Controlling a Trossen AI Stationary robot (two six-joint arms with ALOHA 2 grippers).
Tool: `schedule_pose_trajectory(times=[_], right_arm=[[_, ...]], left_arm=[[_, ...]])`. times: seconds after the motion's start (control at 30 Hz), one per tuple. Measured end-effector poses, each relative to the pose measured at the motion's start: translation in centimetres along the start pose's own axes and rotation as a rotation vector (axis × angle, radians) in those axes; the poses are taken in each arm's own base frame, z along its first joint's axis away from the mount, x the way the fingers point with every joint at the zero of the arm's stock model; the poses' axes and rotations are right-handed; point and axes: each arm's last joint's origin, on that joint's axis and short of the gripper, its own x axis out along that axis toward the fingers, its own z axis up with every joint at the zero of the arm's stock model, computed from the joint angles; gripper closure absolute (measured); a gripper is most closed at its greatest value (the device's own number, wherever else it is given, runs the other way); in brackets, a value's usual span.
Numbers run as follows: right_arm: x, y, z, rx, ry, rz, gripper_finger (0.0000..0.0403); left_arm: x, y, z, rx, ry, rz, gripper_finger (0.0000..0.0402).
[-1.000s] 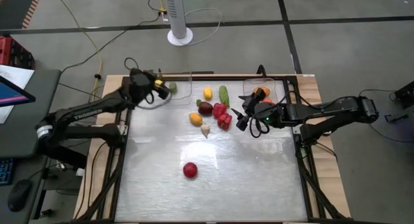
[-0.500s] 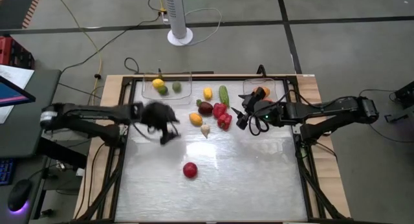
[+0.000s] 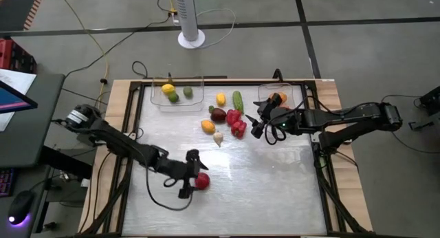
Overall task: Sort produce into baskets
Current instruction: Put the red tomato into the left transparent bin
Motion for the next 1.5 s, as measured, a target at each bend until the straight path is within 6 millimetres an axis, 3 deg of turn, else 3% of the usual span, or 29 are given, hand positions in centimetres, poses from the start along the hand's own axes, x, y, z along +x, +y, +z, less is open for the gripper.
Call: schedule_pose_trajectory(times=[0.2, 0.33, 0.5, 0.67, 0.8, 0.93, 1.0, 1.13, 1.23, 1.33, 1.5], right_arm=[[0.0, 0.0, 0.0, -0.002, 0.003, 0.007, 0.0084], [0.0, 0.1, -0.1, -0.003, 0.007, 0.022, 0.0084], [0.0, 0.1, -0.1, -0.003, 0.007, 0.023, 0.0084], [0.0, 0.1, 0.0, 0.0, 0.003, 0.023, 0.0084], [0.0, 0.1, 0.0, 0.001, 0.002, 0.024, 0.0084], [0.0, 0.1, 0.0, 0.001, 0.002, 0.023, 0.0084], [0.0, 0.1, 0.0, 0.001, 0.001, 0.023, 0.0084], [0.0, 0.1, 0.0, 0.002, 0.001, 0.023, 0.0084], [0.0, 0.1, 0.0, 0.002, 0.001, 0.024, 0.0084], [0.0, 0.1, 0.0, 0.002, 0.001, 0.024, 0.0084], [0.0, 0.1, 0.0, -0.004, 0.001, 0.024, 0.0084]], left_arm=[[4.1, -0.8, -1.3, 0.091, 0.212, 0.067, 0.0033], [5.6, -1.1, -1.8, 0.111, 0.355, 0.114, 0.0033], [6.3, -1.1, -2.1, 0.144, 0.412, 0.177, 0.0044], [5.9, -1.0, -1.9, 0.158, 0.405, 0.21, 0.0095], [3.9, -0.5, -0.3, 0.202, 0.356, 0.367, 0.0126], [0.2, 0.5, 2.7, 0.197, 0.195, 0.572, 0.0126], [-2.1, 1.8, 3.8, 0.194, 0.127, 0.725, 0.0124], [-6.6, 6.2, 4.9, 0.143, 0.041, 1.15, 0.0113], [-9.2, 9.7, 4.6, 0.068, 0.018, 1.395, 0.0111], [-10.9, 13.3, 3.6, 0.008, 0.093, 1.533, 0.011], [-12.2, 18.0, 1.2, -0.121, 0.199, 1.504, 0.0108]])
